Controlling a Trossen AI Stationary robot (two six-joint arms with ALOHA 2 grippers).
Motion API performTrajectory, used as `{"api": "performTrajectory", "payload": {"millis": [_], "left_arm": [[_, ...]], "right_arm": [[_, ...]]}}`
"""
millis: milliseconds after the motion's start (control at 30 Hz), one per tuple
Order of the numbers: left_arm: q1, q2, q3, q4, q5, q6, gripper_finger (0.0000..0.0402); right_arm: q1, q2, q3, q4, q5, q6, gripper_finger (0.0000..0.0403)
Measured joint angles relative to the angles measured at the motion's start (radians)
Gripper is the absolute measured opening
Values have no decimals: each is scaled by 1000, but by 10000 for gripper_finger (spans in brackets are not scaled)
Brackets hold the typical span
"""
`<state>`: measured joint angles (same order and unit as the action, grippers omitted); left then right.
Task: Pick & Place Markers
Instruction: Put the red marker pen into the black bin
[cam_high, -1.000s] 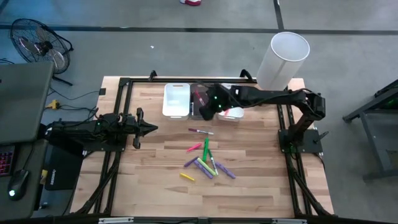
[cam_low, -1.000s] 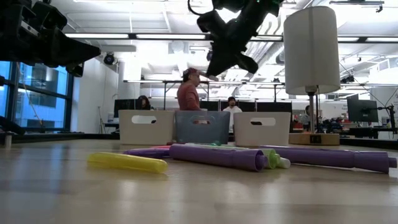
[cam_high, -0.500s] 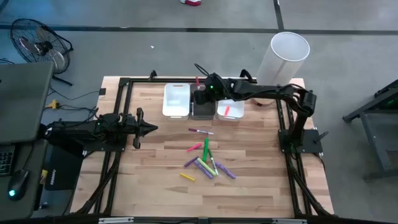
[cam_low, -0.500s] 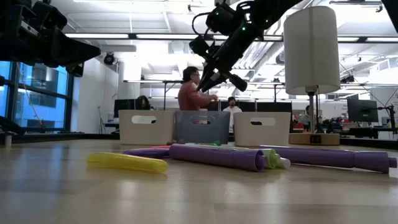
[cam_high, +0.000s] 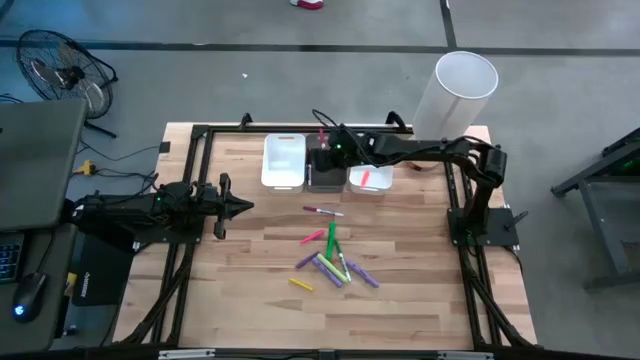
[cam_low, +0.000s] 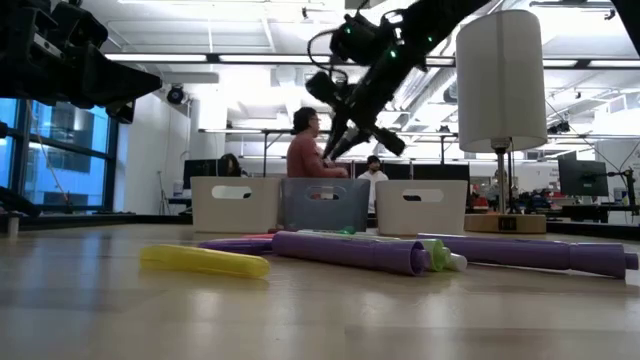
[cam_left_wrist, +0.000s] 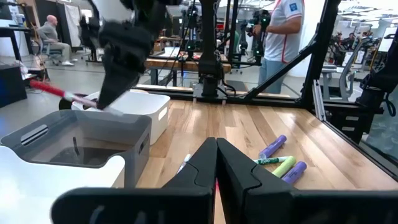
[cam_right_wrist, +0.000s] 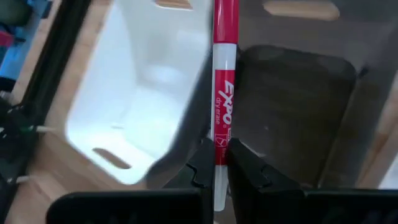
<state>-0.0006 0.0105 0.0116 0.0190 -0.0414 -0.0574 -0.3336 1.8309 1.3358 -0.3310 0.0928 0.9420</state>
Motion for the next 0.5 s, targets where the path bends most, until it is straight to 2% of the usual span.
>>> {"api": "performTrajectory", "payload": {"millis": [100,200,500], "left_arm": [[0,0,0,0,0,0,1],[0,0,0,0,0,0,1],[0,0,0,0,0,0,1]], "right_arm": [[3,2,-69,89,-35,47,15],[14,2,-107,149,-25,83,16],[15,1,-115,177,-18,75,24]]}}
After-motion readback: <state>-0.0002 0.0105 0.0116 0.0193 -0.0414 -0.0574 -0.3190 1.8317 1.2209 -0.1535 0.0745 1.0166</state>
